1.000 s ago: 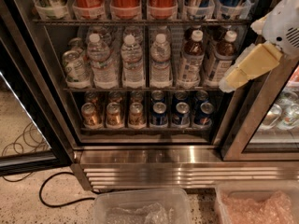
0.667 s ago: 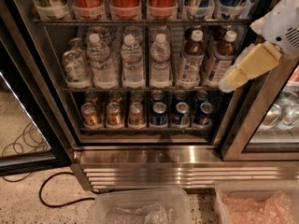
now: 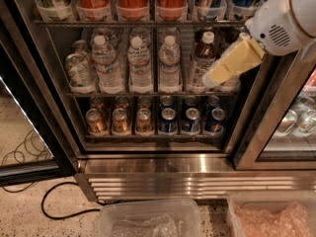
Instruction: Pick coke can from top shelf of fridge
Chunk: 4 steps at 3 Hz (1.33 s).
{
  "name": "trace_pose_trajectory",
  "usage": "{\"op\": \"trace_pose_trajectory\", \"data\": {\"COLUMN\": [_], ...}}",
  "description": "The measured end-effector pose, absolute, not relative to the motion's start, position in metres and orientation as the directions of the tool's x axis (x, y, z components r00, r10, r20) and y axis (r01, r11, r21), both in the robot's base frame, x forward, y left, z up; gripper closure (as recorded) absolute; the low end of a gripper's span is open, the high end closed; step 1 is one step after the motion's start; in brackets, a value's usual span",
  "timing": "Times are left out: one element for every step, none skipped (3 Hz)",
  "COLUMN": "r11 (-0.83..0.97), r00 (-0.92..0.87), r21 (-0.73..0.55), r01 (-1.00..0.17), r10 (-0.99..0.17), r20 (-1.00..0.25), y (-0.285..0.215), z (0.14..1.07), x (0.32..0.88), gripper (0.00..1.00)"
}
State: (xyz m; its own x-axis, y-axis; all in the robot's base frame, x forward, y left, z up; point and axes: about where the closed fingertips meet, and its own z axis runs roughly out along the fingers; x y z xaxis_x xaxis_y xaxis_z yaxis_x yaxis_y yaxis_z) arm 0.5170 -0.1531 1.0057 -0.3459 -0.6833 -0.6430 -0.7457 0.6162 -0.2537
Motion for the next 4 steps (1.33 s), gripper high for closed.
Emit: {"op": "trace_pose_trajectory", "data": {"r11": [0.684, 0.717, 0.738, 0.7], "r00": [-0.364, -0.343, -0.304, -0.244], "r21": [-0.213, -0.194, -0.167, -0.171], "r01": [-0.698, -0.67, -0.653, -0.694], "r10": [-0.595, -0.53, -0.458, -0.451], "r20": [-0.717, -0.776, -0.835, -0.858], "y": [-0.13, -0.103, -0.079, -0.057], "z": [1.01, 1.019, 1.028, 1.04], "x": [0.529, 0.543, 0.556, 0.561], "gripper": [0.0, 0.0, 0.0, 0.0]}}
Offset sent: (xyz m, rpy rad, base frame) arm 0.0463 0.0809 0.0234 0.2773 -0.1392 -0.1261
